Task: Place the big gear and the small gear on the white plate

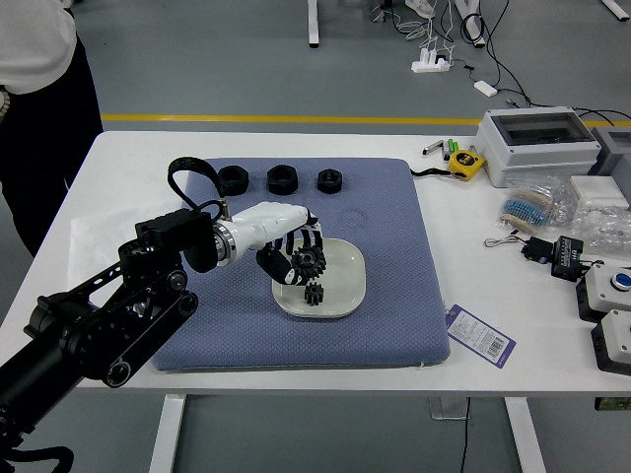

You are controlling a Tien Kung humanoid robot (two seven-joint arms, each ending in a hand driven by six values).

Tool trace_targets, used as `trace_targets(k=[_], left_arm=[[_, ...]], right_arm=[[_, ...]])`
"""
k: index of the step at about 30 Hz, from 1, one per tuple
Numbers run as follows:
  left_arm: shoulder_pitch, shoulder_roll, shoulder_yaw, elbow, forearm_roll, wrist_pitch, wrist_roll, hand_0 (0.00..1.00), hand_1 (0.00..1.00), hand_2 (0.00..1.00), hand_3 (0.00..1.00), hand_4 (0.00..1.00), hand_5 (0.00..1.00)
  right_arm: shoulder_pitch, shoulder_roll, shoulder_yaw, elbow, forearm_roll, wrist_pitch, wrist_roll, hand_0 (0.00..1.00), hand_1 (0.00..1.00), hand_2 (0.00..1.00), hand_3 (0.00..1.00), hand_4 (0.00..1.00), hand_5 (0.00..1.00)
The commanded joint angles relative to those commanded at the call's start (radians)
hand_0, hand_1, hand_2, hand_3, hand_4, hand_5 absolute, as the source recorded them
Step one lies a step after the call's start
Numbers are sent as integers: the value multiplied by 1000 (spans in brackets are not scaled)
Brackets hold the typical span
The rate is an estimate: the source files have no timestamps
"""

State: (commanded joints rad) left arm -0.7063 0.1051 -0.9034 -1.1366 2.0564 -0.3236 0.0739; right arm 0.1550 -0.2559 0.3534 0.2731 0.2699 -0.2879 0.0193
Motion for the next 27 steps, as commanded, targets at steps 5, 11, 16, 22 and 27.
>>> trace_targets(k=[5,11,16,22,27], left_arm=[[-24,-24,13,43,22,42,5,374,479,521,554,728,2],[-48,-49,17,91,30,73,15,411,523,558,593,982,184],[-56,-59,20,109,29,78,16,471,622,677,724,998,300],[-54,-62,23,117,15,87,12,597,687,736,774,998,356],[-40,-57,3,106,5,118,-7,721,763,795,803,998,394]], right_arm=[[4,-2,4,0,-9,0,-1,653,658,728,575,836,678],[6,-3,7,1,-16,-1,-3,653,657,728,575,836,678],[8,-4,6,1,-15,-1,-2,653,658,727,574,836,678],[9,-4,4,1,-10,-1,1,653,657,727,575,836,678],[9,-5,5,1,-11,0,1,652,657,726,575,836,678]])
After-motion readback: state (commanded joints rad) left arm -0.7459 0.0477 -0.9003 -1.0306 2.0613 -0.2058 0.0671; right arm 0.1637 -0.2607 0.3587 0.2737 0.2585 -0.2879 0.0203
